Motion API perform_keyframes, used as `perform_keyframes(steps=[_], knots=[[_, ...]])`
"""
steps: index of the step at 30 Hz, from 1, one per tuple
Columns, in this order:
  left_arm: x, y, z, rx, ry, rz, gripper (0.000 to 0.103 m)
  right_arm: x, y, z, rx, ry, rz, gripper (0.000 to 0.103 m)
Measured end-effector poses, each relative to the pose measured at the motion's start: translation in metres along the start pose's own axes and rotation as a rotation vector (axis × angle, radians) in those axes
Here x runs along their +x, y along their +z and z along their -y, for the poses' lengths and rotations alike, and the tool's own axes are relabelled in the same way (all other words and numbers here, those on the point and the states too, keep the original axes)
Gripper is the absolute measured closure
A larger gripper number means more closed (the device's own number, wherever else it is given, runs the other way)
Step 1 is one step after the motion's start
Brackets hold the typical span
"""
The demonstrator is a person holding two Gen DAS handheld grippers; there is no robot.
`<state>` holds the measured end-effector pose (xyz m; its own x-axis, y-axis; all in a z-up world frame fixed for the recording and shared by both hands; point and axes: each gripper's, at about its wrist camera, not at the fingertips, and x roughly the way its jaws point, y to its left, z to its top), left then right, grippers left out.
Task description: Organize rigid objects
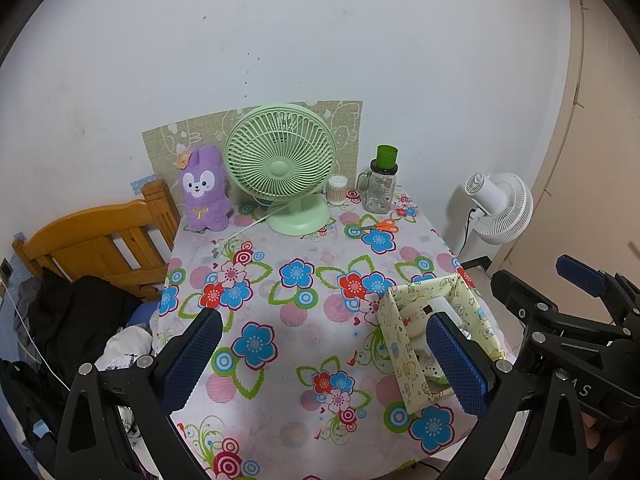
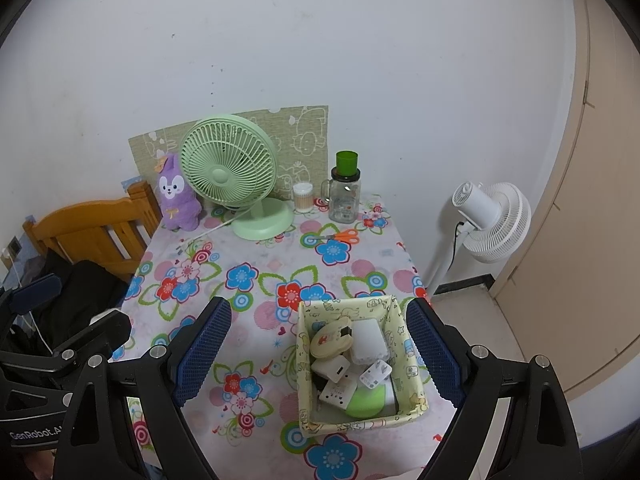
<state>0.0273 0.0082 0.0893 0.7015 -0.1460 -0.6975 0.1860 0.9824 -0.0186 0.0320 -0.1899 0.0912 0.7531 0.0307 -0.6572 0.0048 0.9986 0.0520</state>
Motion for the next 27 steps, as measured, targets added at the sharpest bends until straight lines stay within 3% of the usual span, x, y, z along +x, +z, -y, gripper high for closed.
perform_keyframes(steps=[27], knots=[[0.020, 0.009, -0.005, -0.006, -0.026, -0.012, 0.000, 0.012, 0.001, -0.008, 0.009, -0.035, -0.020, 0.012]])
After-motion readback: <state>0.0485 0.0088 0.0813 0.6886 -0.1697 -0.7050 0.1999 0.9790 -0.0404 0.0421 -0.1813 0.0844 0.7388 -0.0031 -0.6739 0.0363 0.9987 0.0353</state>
